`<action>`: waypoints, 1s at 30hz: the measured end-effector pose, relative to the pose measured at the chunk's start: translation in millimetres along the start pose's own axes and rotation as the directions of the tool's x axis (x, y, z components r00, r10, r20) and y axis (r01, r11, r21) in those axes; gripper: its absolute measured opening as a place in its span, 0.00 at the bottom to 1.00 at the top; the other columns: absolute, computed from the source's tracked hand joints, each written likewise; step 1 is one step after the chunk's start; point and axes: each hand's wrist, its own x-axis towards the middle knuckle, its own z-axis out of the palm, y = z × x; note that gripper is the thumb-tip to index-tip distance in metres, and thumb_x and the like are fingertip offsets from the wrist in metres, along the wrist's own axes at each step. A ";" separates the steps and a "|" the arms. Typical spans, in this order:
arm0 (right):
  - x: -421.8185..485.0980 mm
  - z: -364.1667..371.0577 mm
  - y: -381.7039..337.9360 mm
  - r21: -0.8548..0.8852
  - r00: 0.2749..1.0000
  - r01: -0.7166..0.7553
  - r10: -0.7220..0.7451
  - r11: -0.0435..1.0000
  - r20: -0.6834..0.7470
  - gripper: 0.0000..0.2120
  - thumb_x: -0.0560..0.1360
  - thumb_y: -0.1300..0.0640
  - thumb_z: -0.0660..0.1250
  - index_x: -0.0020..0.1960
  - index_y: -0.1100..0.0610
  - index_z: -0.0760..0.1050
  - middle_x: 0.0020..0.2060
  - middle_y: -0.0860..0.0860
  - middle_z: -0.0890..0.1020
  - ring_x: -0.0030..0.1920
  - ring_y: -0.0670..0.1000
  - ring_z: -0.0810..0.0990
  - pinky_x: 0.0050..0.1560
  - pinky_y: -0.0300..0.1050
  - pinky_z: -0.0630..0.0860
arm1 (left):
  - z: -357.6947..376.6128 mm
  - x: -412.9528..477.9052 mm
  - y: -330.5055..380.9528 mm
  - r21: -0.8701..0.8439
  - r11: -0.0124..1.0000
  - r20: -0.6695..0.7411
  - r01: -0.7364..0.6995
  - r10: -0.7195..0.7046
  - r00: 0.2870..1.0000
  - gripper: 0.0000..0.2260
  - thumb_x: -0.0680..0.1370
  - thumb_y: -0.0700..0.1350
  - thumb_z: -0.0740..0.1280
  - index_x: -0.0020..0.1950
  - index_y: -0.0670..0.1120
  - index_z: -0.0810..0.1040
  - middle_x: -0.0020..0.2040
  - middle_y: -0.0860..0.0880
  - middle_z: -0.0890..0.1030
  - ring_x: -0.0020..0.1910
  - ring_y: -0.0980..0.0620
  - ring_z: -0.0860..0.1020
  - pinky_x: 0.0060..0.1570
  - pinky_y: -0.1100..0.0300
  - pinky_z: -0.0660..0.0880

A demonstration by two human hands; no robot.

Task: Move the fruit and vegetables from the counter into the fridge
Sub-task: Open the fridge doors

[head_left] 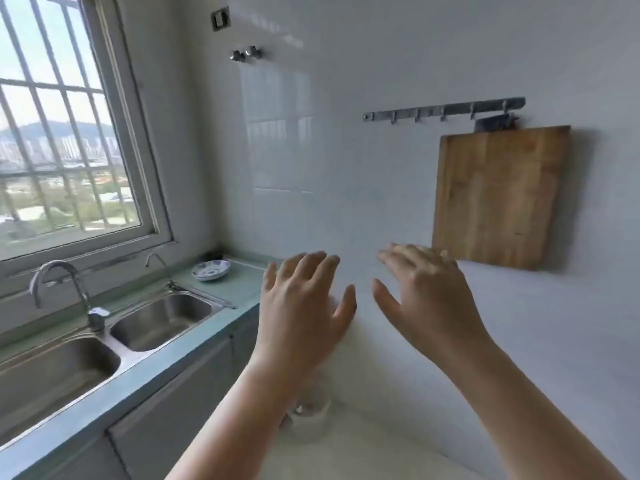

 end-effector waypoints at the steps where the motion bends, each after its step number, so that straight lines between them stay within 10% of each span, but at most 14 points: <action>1: -3.3 -2.3 16.8 -0.024 1.000 -0.026 0.025 0.999 -0.007 0.19 0.70 0.49 0.58 0.52 0.60 0.79 0.50 0.57 0.83 0.52 0.58 0.80 0.53 0.61 0.75 | 14.8 6.6 10.8 -0.041 0.999 -0.004 -0.029 0.029 1.000 0.20 0.71 0.55 0.59 0.53 0.44 0.80 0.51 0.47 0.82 0.51 0.43 0.79 0.56 0.43 0.72; 20: -105.5 -81.3 262.1 -0.544 0.855 -0.503 0.476 0.671 -0.204 0.15 0.69 0.56 0.71 0.54 0.62 0.78 0.52 0.58 0.82 0.53 0.59 0.80 0.53 0.66 0.72 | 238.0 65.4 248.5 -0.625 0.710 0.113 -0.325 0.494 0.862 0.21 0.73 0.55 0.58 0.56 0.43 0.78 0.53 0.47 0.82 0.52 0.44 0.79 0.54 0.45 0.74; 30: -89.5 -80.0 351.7 -0.663 0.748 -0.620 0.572 0.420 -0.337 0.17 0.70 0.52 0.63 0.53 0.61 0.78 0.51 0.56 0.82 0.52 0.58 0.80 0.52 0.61 0.75 | 347.7 118.3 323.3 -0.887 0.406 0.078 -0.218 0.598 0.798 0.21 0.72 0.55 0.58 0.58 0.44 0.78 0.55 0.47 0.81 0.56 0.45 0.77 0.57 0.47 0.72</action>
